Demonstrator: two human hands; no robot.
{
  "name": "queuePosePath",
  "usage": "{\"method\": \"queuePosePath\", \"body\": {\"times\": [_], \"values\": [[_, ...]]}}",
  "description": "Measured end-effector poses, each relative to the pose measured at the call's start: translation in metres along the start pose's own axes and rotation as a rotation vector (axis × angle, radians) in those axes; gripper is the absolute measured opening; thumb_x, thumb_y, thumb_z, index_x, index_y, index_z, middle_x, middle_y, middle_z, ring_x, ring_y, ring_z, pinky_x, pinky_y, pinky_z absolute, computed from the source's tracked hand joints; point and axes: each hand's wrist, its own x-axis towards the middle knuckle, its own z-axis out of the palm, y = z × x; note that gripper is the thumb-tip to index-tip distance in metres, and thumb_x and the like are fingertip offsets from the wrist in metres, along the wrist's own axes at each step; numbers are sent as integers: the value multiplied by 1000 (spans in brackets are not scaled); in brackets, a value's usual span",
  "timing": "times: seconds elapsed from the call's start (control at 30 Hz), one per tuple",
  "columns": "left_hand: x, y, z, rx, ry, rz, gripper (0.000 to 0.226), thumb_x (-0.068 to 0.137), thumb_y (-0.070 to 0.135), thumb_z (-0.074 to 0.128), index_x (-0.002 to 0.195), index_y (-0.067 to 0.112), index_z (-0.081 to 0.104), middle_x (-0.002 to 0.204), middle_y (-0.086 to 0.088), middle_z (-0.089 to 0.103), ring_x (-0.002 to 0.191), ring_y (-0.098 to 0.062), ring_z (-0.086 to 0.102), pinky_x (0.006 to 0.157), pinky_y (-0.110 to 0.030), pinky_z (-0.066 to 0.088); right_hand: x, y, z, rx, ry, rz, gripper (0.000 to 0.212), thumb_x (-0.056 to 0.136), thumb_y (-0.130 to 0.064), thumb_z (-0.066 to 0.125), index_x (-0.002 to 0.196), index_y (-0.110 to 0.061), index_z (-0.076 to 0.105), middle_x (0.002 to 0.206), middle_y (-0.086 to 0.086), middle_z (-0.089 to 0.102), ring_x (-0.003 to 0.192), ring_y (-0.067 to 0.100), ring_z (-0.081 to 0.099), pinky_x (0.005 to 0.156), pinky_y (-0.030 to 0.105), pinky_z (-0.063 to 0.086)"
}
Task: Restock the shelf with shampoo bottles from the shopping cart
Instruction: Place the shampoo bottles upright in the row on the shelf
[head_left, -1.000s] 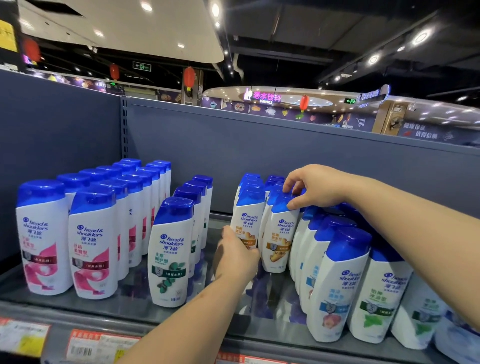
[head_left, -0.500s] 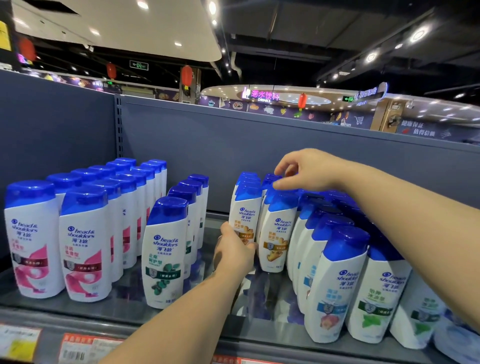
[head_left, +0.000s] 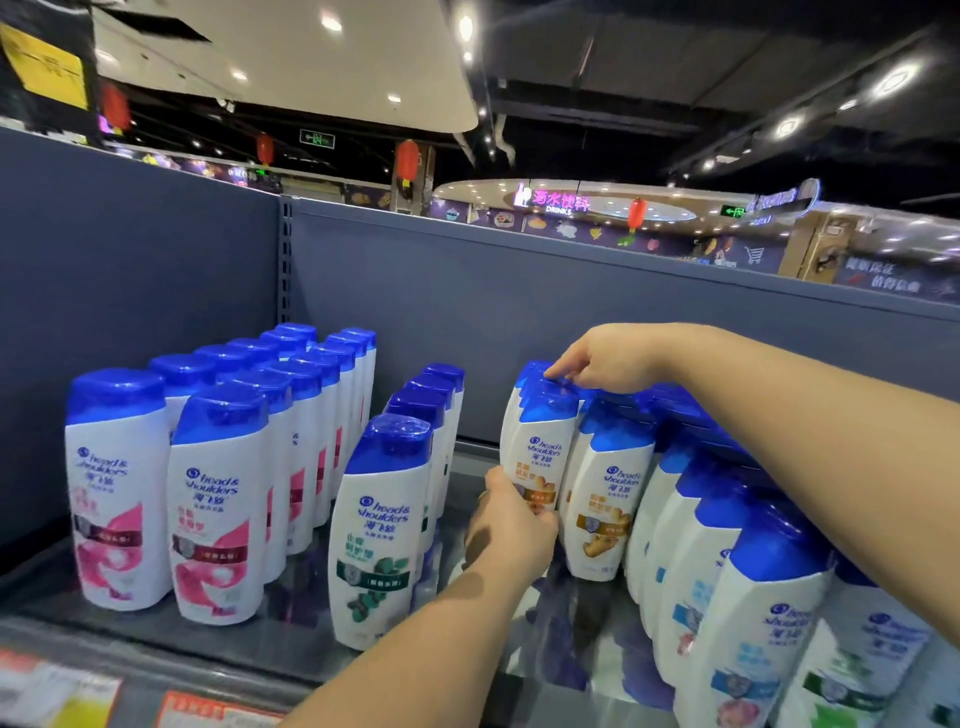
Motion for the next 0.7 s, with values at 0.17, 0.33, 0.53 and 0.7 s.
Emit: {"method": "queuePosePath", "body": {"times": [0.17,0.33,0.53,0.7], "values": [[-1,-2,3,-1,16,-2,50,83,30,70,123,25,40,119,0,61,107,-23,61,91,-47,54,-4,2,2,15,-4,-34,44,98,-14,40,137,-32,50,142,-3,52,125,21,49,99,32,40],[-2,-1,3,6,29,-19,47,84,30,69,122,24,41,120,-1,60,108,-23,61,91,-46,54,-16,7,-3,39,100,-30,33,95,-24,48,125,-30,59,126,-2,61,108,18,57,88,27,44],[-3,1,3,-16,3,-29,48,86,26,70,123,21,39,123,-2,59,110,-24,62,85,-43,55,-48,25,1,-15,63,11,19,80,-40,71,95,-30,64,85,-13,60,81,12,59,76,30,51],[-9,5,-1,-66,-22,-74,60,81,21,74,127,18,36,125,-6,59,112,-25,61,92,-46,54,-49,29,12,12,143,3,22,80,-42,71,96,-28,65,84,-12,61,78,12,60,70,28,49]]}}
